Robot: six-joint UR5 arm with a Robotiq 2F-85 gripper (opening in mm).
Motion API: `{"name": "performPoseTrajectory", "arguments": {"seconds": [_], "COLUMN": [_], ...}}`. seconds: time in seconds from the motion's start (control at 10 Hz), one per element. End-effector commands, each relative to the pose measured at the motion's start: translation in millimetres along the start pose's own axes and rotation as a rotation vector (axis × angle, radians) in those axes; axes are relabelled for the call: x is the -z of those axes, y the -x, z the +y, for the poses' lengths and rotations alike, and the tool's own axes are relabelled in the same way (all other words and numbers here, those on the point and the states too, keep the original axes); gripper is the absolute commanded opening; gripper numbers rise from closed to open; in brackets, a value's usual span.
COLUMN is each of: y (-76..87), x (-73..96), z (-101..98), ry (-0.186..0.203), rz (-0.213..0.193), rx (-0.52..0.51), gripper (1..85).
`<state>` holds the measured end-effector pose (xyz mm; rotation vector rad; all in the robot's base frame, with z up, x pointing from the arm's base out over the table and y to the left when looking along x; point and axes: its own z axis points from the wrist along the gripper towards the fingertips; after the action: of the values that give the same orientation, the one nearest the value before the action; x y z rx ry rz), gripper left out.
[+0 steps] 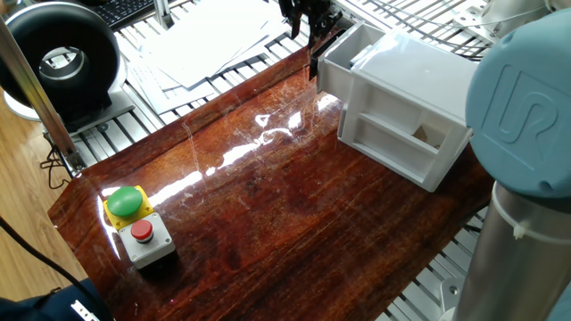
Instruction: Take something out of a drawer
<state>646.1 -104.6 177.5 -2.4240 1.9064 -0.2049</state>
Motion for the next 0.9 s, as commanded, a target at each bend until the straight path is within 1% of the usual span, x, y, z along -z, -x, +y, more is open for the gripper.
{"name": "performPoseTrajectory", "arguments": {"seconds": [0.0,0.1,0.3,0.5,0.6,0.8], "y": [-7.2,-9.9,-11.1,-9.2,-10.9,-12.0], "x": [0.3,-2.2,-8.4,-10.3,-10.3,-13.4], "z": [-0.4,1.8,7.9,15.6,18.4,20.3], "ry": [-0.02,-0.023,-0.021,0.008,0.02,0.03], "rz": [0.01,0.011,-0.002,-0.01,-0.003,0.002], "rx": [0.021,0.025,0.028,0.039,0.046,0.064], "gripper": [41.3,41.3,41.3,41.3,41.0,41.0]}}
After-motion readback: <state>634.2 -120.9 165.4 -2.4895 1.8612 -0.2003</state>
